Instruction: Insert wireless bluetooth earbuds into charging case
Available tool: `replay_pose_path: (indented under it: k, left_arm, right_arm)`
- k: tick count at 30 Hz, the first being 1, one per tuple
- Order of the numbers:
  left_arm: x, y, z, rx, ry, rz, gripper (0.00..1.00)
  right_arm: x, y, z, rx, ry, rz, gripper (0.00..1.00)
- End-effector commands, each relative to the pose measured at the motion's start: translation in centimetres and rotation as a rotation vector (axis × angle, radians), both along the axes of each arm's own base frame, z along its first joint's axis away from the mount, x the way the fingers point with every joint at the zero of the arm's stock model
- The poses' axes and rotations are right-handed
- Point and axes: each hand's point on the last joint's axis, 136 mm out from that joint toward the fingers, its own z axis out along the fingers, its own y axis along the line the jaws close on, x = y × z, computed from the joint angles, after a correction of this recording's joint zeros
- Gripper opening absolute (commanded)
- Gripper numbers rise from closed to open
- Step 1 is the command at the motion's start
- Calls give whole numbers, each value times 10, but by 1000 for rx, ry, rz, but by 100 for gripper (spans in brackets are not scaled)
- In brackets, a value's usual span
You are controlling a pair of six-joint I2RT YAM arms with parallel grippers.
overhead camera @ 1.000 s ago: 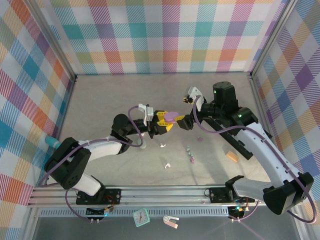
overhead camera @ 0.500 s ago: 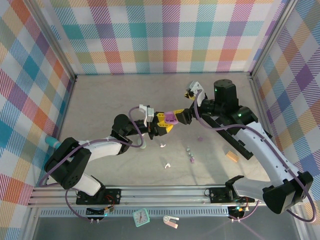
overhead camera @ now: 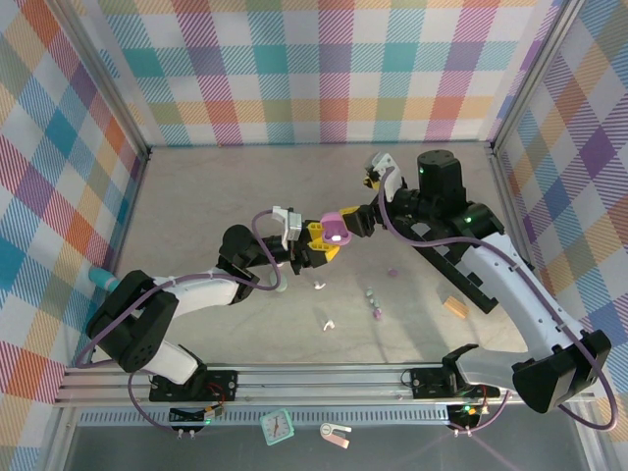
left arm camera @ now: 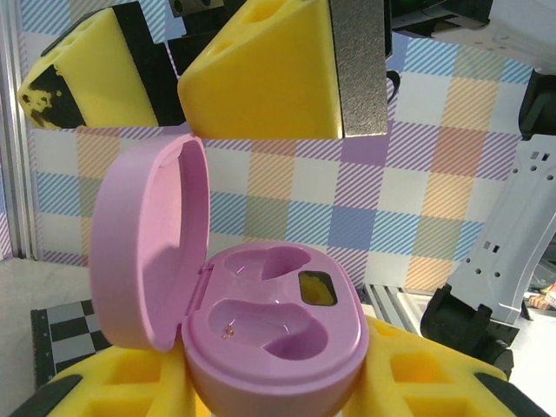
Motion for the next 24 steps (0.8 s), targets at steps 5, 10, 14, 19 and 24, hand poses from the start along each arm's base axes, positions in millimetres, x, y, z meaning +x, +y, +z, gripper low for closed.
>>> replay_pose_path:
  k: [5, 10, 14, 19, 24]
  left_arm:
    - [-3, 5, 12, -37, -69, 21, 22]
    - [1, 7, 8, -32, -59, 32, 22]
    - [4, 12, 5, -29, -53, 49, 22]
    - [9, 24, 3, -27, -52, 94, 22]
    - [18, 37, 3, -26, -57, 153, 22]
  right_arm:
    - [-20, -1, 24, 73, -4, 31, 99]
    - [-25, -10, 27, 116, 14, -29, 99]
    - [-18, -28, 25, 161, 43, -181, 99]
    - [-3, -70, 2, 197, 139, -480, 99]
    - [-2, -110, -50, 104, 292, -730, 99]
